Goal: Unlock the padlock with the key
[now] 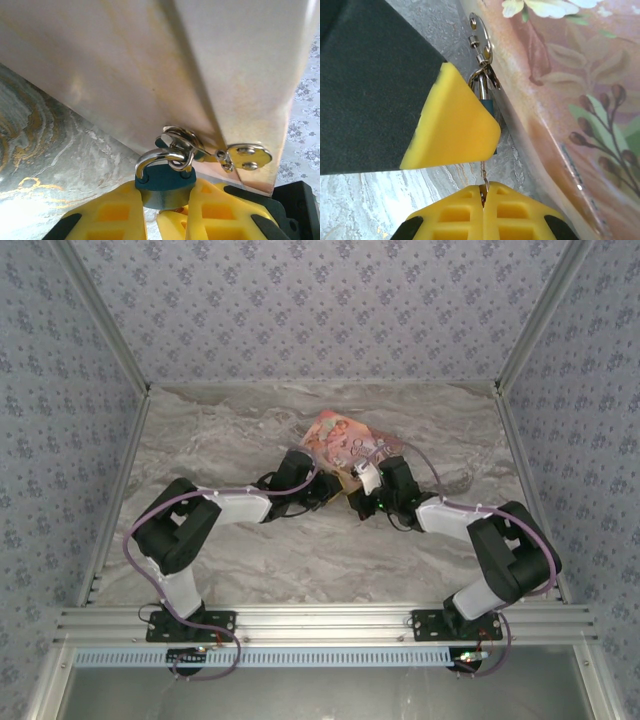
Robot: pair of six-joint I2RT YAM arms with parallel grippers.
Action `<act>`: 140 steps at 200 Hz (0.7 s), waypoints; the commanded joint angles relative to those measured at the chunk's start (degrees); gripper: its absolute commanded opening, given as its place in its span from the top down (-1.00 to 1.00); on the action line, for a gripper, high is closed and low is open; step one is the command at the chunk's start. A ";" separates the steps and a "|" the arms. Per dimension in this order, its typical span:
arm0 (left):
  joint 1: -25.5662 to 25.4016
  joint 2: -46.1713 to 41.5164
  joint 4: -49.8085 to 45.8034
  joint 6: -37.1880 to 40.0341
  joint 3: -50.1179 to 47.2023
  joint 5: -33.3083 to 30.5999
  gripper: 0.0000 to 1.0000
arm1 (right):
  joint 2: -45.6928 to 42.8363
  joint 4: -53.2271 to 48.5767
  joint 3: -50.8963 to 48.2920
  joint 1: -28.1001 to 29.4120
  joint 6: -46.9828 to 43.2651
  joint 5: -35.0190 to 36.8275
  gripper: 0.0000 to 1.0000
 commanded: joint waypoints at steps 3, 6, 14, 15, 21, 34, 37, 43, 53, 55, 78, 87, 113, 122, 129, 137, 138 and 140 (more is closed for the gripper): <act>-2.20 -1.86 5.44 -0.53 0.99 4.57 0.64 | -1.98 5.29 -0.02 -1.56 1.82 -4.95 1.00; -2.19 -1.86 5.65 -0.65 0.93 4.61 0.64 | -2.06 5.34 0.09 -1.69 1.77 -5.20 1.00; -2.25 -1.77 6.02 -1.00 0.88 4.70 0.64 | -2.18 5.42 0.35 -1.77 1.56 -5.68 1.00; -2.26 -1.77 6.05 -1.10 0.84 4.72 0.64 | -2.13 5.42 0.40 -1.76 1.55 -5.70 1.00; -2.33 -1.64 6.41 -1.35 0.83 4.78 0.64 | -2.14 5.63 0.69 -1.77 1.42 -6.02 1.00; -2.31 -1.56 7.29 -2.33 0.77 5.11 0.65 | -1.97 6.49 1.13 -1.77 1.50 -6.37 1.00; -2.36 -1.47 7.51 -2.56 0.79 5.16 0.65 | -1.89 6.67 1.24 -1.83 1.46 -6.43 1.00; -2.41 -1.35 8.05 -3.00 0.79 5.33 0.65 | -1.82 7.13 1.24 -1.79 1.58 -6.43 1.00; -2.58 -1.12 8.61 -3.93 0.78 5.49 0.65 | -1.81 8.00 1.42 -1.81 1.85 -6.29 1.00; -2.60 -1.08 8.85 -4.04 0.79 5.52 0.65 | -1.81 8.23 1.42 -1.83 1.88 -6.33 1.00; -2.95 -0.31 10.18 -6.39 0.94 6.20 0.65 | -1.95 10.02 1.73 -2.10 2.58 -6.74 1.00; -3.25 -0.03 10.64 -6.98 1.05 6.43 0.66 | -1.91 10.26 2.21 -2.02 2.56 -6.77 1.00; -4.07 0.75 10.22 -7.44 1.80 6.41 0.66 | -1.98 10.50 3.57 -2.17 2.49 -7.01 1.00; -4.12 1.14 10.30 -7.69 1.81 6.33 0.66 | -2.01 10.84 4.00 -2.41 2.77 -7.33 1.00; -4.26 1.36 10.48 -7.91 1.82 6.34 0.67 | -2.10 10.97 4.31 -2.59 2.94 -7.56 1.00; -4.23 1.69 10.63 -8.20 1.76 6.33 0.67 | -2.35 11.05 4.70 -2.75 3.12 -7.77 1.00; -4.25 1.72 10.69 -8.26 1.76 6.32 0.67 | -2.43 11.05 4.73 -2.78 3.12 -7.80 1.00; -4.21 1.78 10.77 -8.35 1.71 6.32 0.67 | -2.47 11.05 4.81 -2.87 3.13 -7.90 1.00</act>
